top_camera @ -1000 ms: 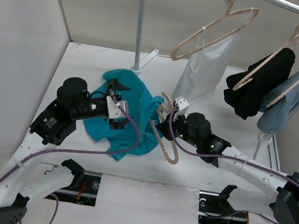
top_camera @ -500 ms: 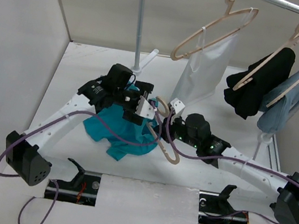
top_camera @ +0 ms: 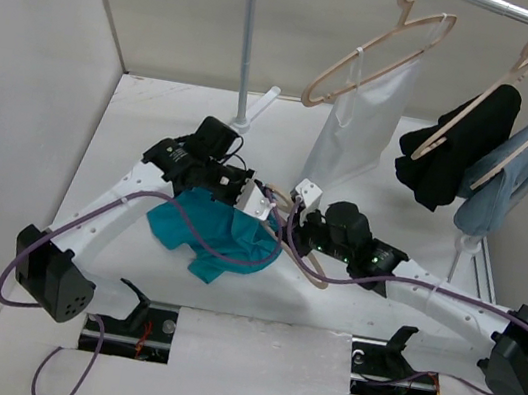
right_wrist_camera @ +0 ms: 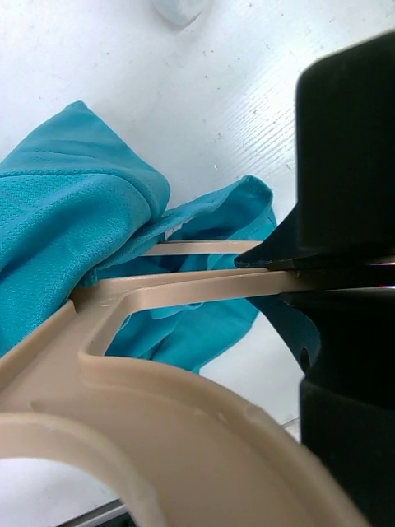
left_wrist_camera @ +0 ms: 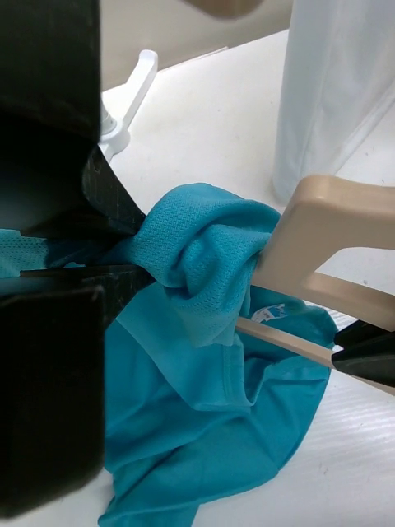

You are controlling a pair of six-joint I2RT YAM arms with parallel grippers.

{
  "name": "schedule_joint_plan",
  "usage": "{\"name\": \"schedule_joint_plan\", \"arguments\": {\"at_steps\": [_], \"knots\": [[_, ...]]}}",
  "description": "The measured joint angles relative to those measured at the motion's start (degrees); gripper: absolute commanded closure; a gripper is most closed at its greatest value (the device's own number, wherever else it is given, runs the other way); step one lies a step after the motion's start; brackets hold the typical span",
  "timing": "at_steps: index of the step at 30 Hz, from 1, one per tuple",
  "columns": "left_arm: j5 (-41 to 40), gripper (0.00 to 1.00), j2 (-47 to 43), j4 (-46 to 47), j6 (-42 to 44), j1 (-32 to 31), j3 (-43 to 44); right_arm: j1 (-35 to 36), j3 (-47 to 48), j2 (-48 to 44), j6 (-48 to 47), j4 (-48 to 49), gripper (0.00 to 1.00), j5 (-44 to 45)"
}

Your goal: Place the t-shirt on the hanger

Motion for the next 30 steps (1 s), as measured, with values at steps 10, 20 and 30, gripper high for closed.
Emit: {"name": "schedule_joint_plan", "arguments": {"at_steps": [10,20,30], "knots": [[0.7,0.76,-4.9,0.7,-4.4,-0.1,-3.9,0.4,0.2,0.1,-2.0,-0.5,1.0,-1.8],[3.2,0.62,-2.4,0.2,-4.7,0.2,-4.0,0.7,0.2,0.0,-2.5,0.4,1.0,-3.4],[2.9,1.0,-0.8,0.3,-3.5,0.7,-4.7,0.7,0.2,-0.5,-2.4,0.1,0.86,-3.9]]}}
